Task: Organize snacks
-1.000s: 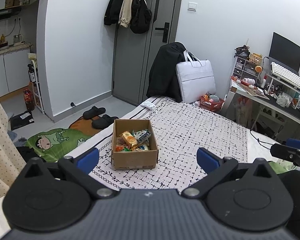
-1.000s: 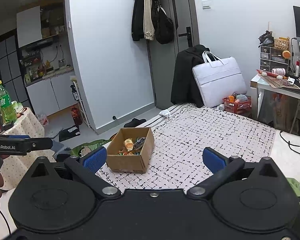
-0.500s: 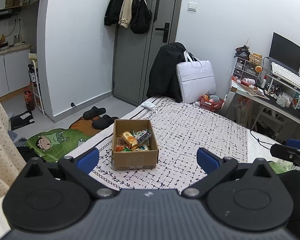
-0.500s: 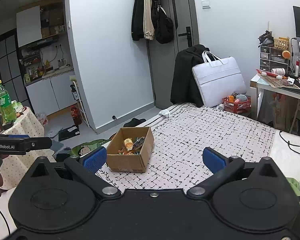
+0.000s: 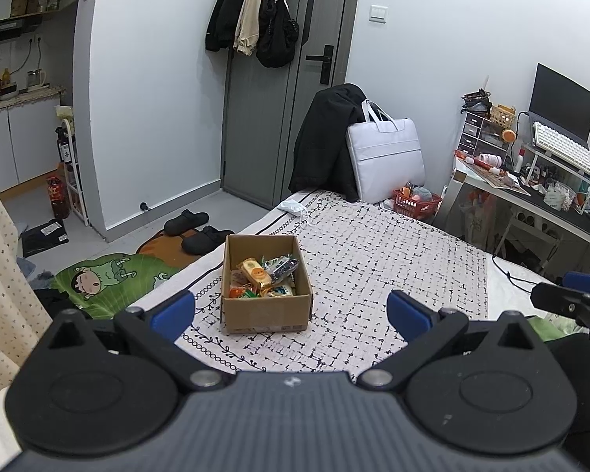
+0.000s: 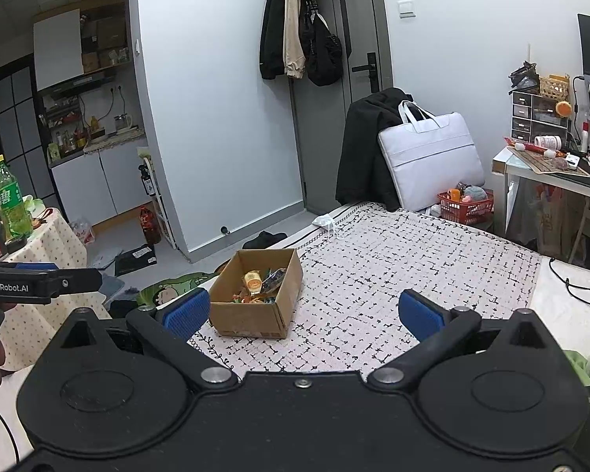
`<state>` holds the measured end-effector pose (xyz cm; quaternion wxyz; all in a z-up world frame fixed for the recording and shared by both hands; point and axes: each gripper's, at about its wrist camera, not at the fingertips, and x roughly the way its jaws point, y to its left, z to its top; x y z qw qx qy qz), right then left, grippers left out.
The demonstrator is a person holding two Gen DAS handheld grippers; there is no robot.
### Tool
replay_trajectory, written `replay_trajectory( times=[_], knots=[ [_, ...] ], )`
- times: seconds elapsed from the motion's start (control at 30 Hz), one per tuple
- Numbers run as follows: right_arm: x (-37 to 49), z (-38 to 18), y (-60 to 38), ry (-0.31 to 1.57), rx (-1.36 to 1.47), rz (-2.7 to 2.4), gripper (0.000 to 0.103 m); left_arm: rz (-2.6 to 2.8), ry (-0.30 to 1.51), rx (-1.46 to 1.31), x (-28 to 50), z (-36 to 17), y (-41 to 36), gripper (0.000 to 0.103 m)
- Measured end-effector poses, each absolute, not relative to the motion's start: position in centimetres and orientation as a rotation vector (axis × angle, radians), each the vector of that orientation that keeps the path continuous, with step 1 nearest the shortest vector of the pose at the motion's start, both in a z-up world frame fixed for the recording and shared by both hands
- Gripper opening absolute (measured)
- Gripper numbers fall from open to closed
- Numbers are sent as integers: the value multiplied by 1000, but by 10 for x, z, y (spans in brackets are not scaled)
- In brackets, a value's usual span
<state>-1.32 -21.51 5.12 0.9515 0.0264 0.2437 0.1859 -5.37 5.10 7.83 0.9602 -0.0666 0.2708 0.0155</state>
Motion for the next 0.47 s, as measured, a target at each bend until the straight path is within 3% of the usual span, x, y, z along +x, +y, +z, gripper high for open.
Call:
replay_trajectory(
  times=[0.47],
  knots=[
    [-12, 49, -212, 502, 47, 385, 103, 30, 555, -130, -53, 79, 53, 103]
  ],
)
